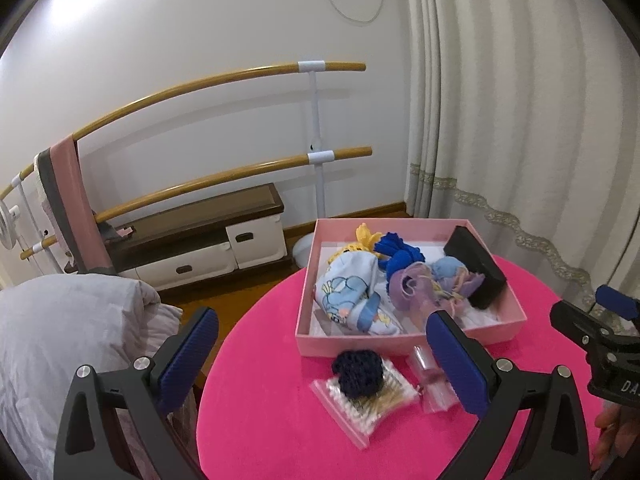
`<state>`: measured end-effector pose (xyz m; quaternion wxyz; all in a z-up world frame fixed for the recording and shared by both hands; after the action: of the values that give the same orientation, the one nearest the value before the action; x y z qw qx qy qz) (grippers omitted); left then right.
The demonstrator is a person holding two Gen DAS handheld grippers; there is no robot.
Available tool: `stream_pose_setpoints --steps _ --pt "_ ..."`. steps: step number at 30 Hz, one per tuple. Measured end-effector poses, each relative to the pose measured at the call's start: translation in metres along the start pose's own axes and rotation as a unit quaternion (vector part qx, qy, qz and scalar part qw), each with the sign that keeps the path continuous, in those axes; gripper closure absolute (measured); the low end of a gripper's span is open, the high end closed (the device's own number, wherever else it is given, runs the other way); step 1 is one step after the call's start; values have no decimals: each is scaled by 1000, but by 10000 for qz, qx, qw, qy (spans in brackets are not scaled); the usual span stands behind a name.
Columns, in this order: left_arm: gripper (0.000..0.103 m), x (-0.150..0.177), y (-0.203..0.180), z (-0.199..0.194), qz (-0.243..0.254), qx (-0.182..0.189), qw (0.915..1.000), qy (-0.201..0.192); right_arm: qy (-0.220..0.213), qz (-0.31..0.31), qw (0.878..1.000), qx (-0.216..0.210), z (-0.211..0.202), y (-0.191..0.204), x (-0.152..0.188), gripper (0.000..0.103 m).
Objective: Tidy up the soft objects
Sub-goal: 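Withdraw both tools from the box back over the table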
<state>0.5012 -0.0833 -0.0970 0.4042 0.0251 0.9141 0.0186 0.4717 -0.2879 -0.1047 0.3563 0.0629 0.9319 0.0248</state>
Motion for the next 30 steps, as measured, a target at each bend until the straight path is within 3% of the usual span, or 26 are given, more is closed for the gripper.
stream_pose_setpoints --steps 11,30 --pt "0 43 4 -56 -107 92 9999 -22 -220 -118 9996 112 -43 5 35 0" --pt "0 86 4 -108 -327 143 9994 24 -679 -143 9975 115 -101 24 69 0"
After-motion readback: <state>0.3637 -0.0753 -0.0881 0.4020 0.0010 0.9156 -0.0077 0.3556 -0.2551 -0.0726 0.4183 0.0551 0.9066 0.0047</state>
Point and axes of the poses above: each gripper's, at about its wrist camera, not at the fingertips, and z roughly the way its jaws point, y to its left, x to its underside, the point moved 1 cm from there along z, roughly the way its jaws point, and after that the axes turned 8 degrees about y, right-handed, at the moved point
